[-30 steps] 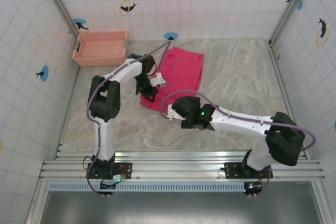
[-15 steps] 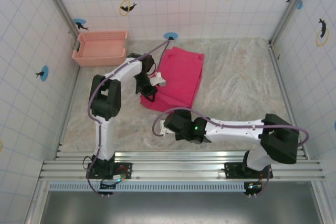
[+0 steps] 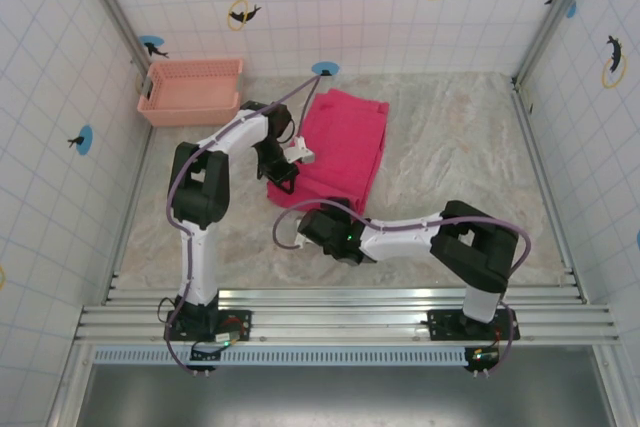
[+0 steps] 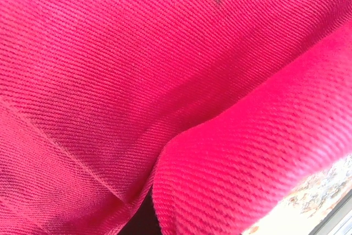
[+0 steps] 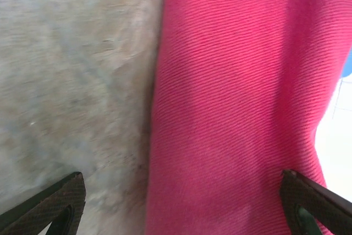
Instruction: Roll up the long pants
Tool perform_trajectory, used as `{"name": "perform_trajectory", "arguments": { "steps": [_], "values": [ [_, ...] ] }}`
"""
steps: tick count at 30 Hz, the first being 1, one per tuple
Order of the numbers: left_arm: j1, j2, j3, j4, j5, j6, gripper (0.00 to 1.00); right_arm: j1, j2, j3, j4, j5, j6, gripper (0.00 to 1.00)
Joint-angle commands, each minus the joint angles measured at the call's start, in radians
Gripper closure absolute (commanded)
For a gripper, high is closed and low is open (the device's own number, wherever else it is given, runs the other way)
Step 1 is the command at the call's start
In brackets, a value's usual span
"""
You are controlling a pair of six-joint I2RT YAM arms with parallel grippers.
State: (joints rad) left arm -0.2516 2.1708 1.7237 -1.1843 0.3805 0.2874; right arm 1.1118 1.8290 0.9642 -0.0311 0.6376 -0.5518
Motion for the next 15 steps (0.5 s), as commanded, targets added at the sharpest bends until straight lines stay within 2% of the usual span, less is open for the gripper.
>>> {"name": "perform_trajectory", "arguments": {
  "steps": [1,2,4,6,9,15],
  "values": [
    [0.016,-0.004,-0.025,0.032,0.014,-0.004,0.97,-0.031,0.083,0.035,0.010,0.000,-0.026,0.07],
    [0.018,-0.007,-0.028,0.034,0.017,-0.003,0.97,-0.038,0.094,0.050,0.001,-0.019,-0.043,0.07],
    [0.020,-0.012,-0.034,0.036,0.022,-0.002,0.97,-0.047,0.121,0.105,-0.061,-0.060,-0.088,0.18],
    [0.023,-0.017,-0.041,0.036,0.034,0.000,0.96,-0.070,0.138,0.178,-0.146,-0.110,-0.052,0.29],
    [0.025,-0.024,-0.044,0.033,0.056,0.004,0.95,-0.093,0.153,0.225,-0.207,-0.166,-0.053,0.32],
    [0.029,-0.051,-0.061,0.038,0.075,0.007,0.85,-0.137,0.135,0.270,-0.303,-0.317,-0.033,0.56]
  ]
}}
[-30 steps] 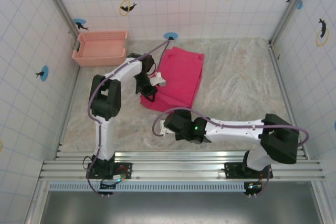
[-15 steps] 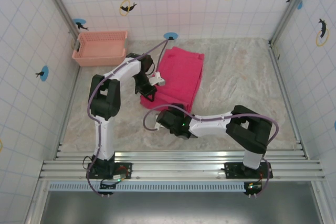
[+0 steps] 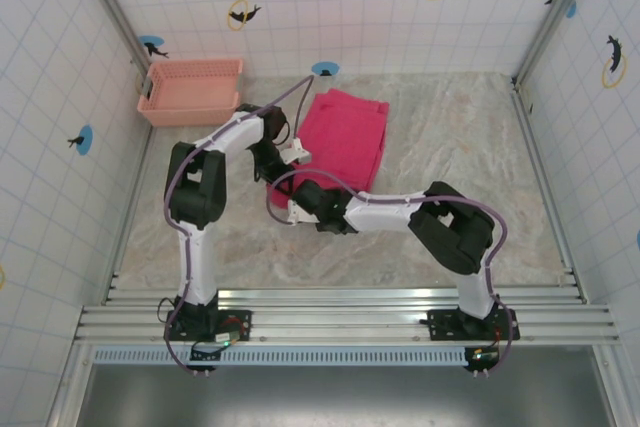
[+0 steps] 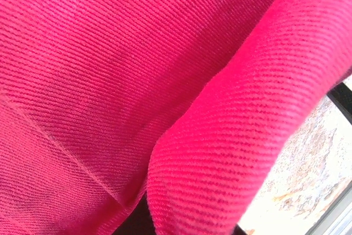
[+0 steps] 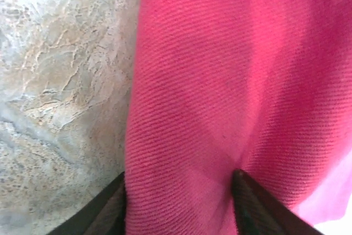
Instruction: Roll up the long pants
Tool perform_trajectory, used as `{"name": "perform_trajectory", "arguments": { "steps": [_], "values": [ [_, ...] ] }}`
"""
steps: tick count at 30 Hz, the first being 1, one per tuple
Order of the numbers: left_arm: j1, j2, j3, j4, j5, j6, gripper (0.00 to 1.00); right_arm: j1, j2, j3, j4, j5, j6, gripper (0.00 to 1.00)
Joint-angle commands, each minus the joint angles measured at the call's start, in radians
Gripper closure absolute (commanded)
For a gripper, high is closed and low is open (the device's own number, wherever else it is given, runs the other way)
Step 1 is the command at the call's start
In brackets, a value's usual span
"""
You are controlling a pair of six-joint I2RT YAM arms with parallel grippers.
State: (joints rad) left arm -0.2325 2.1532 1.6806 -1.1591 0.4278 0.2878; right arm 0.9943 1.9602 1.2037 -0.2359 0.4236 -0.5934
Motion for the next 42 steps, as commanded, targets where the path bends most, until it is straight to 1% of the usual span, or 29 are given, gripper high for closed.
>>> {"name": "perform_trajectory", "arguments": {
  "steps": [1,3,4,5,6,9,11,12,14,18,19,20,21,22,23,25,26,29,33,37,39,41,42],
  "values": [
    [0.012,-0.039,-0.021,0.013,0.029,0.008,0.83,-0.025,-0.002,0.030,-0.098,-0.128,0.010,0.59],
    [0.013,-0.048,-0.029,0.015,0.031,0.007,0.80,-0.035,-0.012,0.032,-0.130,-0.169,0.019,0.62],
    [0.014,-0.053,-0.031,0.016,0.028,0.006,0.76,-0.041,-0.017,0.042,-0.150,-0.192,0.021,0.63],
    [0.016,-0.060,-0.033,0.019,0.022,0.001,0.66,-0.045,-0.021,0.057,-0.176,-0.225,0.033,0.63],
    [0.015,-0.065,-0.031,0.021,0.012,-0.006,0.54,-0.051,-0.023,0.077,-0.212,-0.271,0.034,0.64],
    [0.019,-0.085,-0.003,0.014,-0.013,-0.025,0.28,-0.058,-0.020,0.151,-0.328,-0.368,0.063,0.66],
    [0.021,-0.100,0.027,0.001,-0.056,-0.036,0.16,-0.058,-0.024,0.186,-0.389,-0.414,0.084,0.67],
    [0.025,-0.109,0.045,-0.003,-0.080,-0.044,0.09,-0.061,-0.024,0.208,-0.433,-0.456,0.088,0.67],
    [0.028,-0.120,0.086,-0.026,-0.138,-0.055,0.03,-0.066,-0.033,0.239,-0.496,-0.516,0.108,0.67],
    [0.030,-0.147,0.160,-0.069,-0.253,-0.082,0.03,-0.116,-0.011,0.339,-0.666,-0.712,0.152,0.67],
    [0.030,-0.156,0.172,-0.074,-0.277,-0.091,0.03,-0.130,-0.002,0.364,-0.698,-0.731,0.167,0.67],
    [0.029,-0.165,0.182,-0.079,-0.295,-0.098,0.03,-0.146,0.003,0.378,-0.716,-0.777,0.184,0.68],
    [0.030,-0.175,0.188,-0.083,-0.297,-0.093,0.03,-0.154,0.000,0.377,-0.719,-0.767,0.184,0.68],
    [0.030,-0.181,0.187,-0.081,-0.302,-0.089,0.03,-0.150,-0.013,0.359,-0.697,-0.690,0.177,0.68],
    [0.030,-0.184,0.182,-0.076,-0.309,-0.088,0.03,-0.143,-0.030,0.326,-0.666,-0.643,0.155,0.67],
    [0.030,-0.179,0.176,-0.072,-0.304,-0.088,0.03,-0.158,-0.035,0.305,-0.630,-0.617,0.163,0.61],
    [0.030,-0.171,0.174,-0.072,-0.302,-0.093,0.03,-0.168,-0.027,0.309,-0.637,-0.624,0.161,0.60],
    [0.031,-0.149,0.175,-0.079,-0.290,-0.103,0.03,-0.171,-0.019,0.301,-0.639,-0.565,0.158,0.58],
    [0.030,-0.154,0.162,-0.067,-0.281,-0.104,0.03,-0.154,-0.009,0.278,-0.601,-0.436,0.170,0.57],
    [0.030,-0.163,0.172,-0.075,-0.250,-0.112,0.03,-0.159,0.043,0.327,-0.595,-0.417,0.182,0.56],
    [0.031,-0.190,0.157,-0.073,-0.220,-0.119,0.03,-0.170,0.080,0.371,-0.598,-0.430,0.194,0.56],
    [0.030,-0.224,0.129,-0.070,-0.188,-0.125,0.03,-0.183,0.110,0.420,-0.601,-0.470,0.213,0.56],
    [0.029,-0.243,0.113,-0.070,-0.170,-0.131,0.05,-0.189,0.125,0.447,-0.601,-0.469,0.227,0.57]
  ]
}}
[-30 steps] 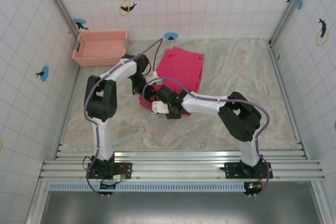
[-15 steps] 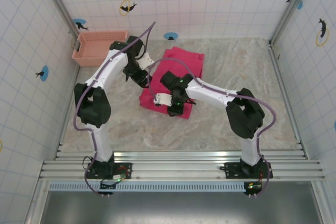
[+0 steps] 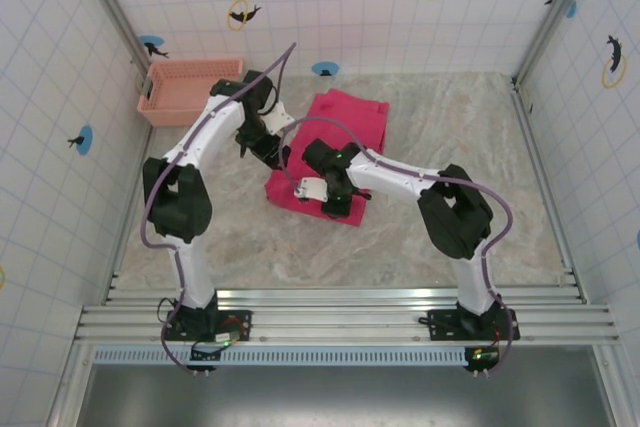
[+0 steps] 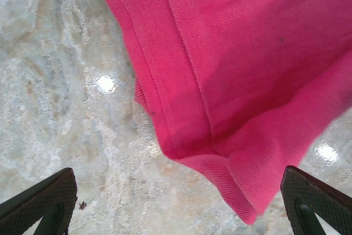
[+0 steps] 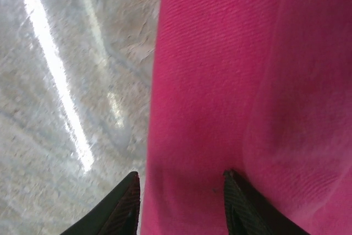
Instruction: Roll up the long pants
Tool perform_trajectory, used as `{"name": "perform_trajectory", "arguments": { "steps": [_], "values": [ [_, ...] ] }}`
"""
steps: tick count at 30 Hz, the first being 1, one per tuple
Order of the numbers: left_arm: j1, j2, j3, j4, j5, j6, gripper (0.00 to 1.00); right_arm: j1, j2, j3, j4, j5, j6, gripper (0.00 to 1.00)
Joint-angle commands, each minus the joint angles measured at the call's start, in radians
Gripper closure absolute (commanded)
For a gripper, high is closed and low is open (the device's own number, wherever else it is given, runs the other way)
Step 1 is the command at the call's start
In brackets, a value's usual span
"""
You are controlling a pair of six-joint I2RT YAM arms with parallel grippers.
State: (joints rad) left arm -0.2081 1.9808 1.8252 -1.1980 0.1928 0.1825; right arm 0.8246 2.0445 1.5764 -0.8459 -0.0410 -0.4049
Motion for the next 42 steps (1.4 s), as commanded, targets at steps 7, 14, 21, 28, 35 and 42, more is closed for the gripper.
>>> {"name": "perform_trajectory", "arguments": {
  "steps": [7,14,21,28,35,42],
  "values": [
    [0.004,-0.150,-0.106,-0.063,0.201,-0.085,0.55,-0.074,0.180,0.228,-0.025,-0.102,0.140,0.58],
    [-0.033,-0.189,-0.223,0.055,0.296,-0.164,0.73,-0.105,0.259,0.284,-0.045,-0.187,0.184,0.59],
    [-0.087,-0.045,-0.221,0.129,0.326,-0.205,0.67,-0.129,0.280,0.280,-0.049,-0.229,0.204,0.60],
    [-0.087,0.065,-0.197,0.170,0.313,-0.216,0.68,-0.174,0.286,0.296,-0.047,-0.305,0.256,0.60],
    [-0.071,0.234,-0.100,0.130,0.229,-0.196,0.73,-0.219,0.194,0.252,-0.052,-0.295,0.340,0.61],
    [-0.031,0.406,0.039,0.054,0.251,-0.161,0.74,-0.267,-0.062,0.061,0.041,-0.152,0.391,0.54]
  ]
}}
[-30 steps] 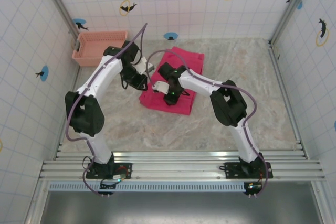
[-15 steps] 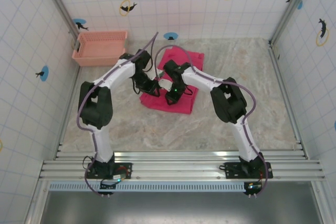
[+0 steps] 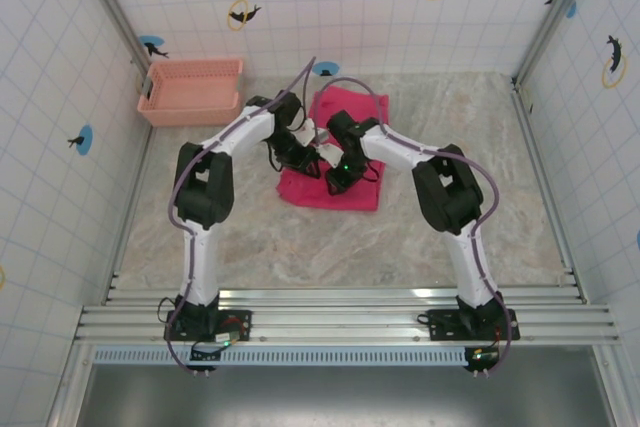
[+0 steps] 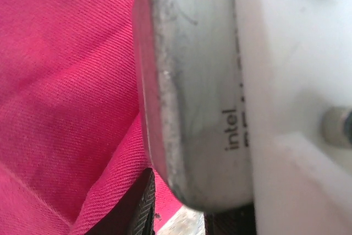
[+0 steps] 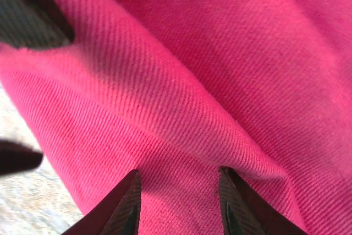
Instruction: Roll up the long pants
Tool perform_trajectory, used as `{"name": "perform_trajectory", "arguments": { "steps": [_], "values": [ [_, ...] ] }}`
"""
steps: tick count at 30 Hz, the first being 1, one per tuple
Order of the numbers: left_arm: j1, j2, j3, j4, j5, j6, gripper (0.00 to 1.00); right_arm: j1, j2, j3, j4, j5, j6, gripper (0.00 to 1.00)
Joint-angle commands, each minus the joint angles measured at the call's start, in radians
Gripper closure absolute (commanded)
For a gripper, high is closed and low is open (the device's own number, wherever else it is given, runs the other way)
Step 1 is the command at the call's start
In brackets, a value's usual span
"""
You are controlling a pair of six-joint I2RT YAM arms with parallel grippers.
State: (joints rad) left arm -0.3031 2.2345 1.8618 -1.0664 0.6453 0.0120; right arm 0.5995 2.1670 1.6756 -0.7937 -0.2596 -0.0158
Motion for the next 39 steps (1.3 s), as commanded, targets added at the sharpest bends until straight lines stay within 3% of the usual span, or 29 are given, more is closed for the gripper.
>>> {"name": "perform_trajectory", "arguments": {
  "steps": [1,5,9,13,16,18,19,20,24,26,28,30,32,35,39],
  "values": [
    [0.066,0.178,0.027,-0.096,-0.199,0.019,0.75,-0.044,-0.219,-0.042,-0.010,0.070,0.002,0.53],
    [0.073,0.196,0.025,-0.080,-0.205,0.019,0.75,-0.047,-0.318,-0.039,-0.023,0.091,-0.001,0.52],
    [0.079,0.197,-0.007,-0.056,-0.205,0.009,0.76,-0.063,-0.299,0.027,-0.105,0.059,-0.001,0.48],
    [0.080,0.210,-0.025,-0.055,-0.218,0.015,0.77,-0.064,-0.401,0.000,-0.052,0.156,0.020,0.44],
    [0.082,0.216,-0.036,-0.053,-0.229,0.020,0.77,-0.061,-0.528,-0.049,0.014,0.284,0.005,0.32],
    [0.084,0.221,-0.041,-0.050,-0.231,0.022,0.78,-0.031,-0.594,-0.085,0.025,0.386,-0.114,0.20],
    [0.085,0.224,-0.037,-0.052,-0.227,0.022,0.78,-0.008,-0.620,-0.114,0.029,0.439,-0.193,0.08],
    [0.085,0.228,-0.031,-0.053,-0.226,0.020,0.78,0.012,-0.642,-0.145,0.021,0.427,-0.276,0.02],
    [0.085,0.234,0.001,-0.070,-0.224,0.022,0.78,0.031,-0.727,-0.324,0.097,0.360,-0.353,0.02],
    [0.085,0.235,0.017,-0.086,-0.227,0.026,0.78,0.023,-0.760,-0.405,0.115,0.175,-0.366,0.02],
    [0.085,0.230,0.025,-0.093,-0.227,0.034,0.78,0.023,-0.740,-0.425,0.138,0.208,-0.227,0.02],
    [0.087,0.229,0.028,-0.099,-0.235,0.043,0.78,0.027,-0.667,-0.368,0.050,0.182,-0.190,0.02],
    [0.086,0.235,0.043,-0.121,-0.245,0.059,0.77,0.096,-0.610,-0.318,-0.026,0.278,-0.241,0.02],
    [0.085,0.254,0.086,-0.154,-0.259,0.054,0.76,0.204,-0.610,-0.376,0.028,0.417,-0.336,0.02],
    [0.085,0.263,0.126,-0.175,-0.264,0.032,0.75,0.241,-0.584,-0.462,0.089,0.483,-0.381,0.02]
  ]
}}
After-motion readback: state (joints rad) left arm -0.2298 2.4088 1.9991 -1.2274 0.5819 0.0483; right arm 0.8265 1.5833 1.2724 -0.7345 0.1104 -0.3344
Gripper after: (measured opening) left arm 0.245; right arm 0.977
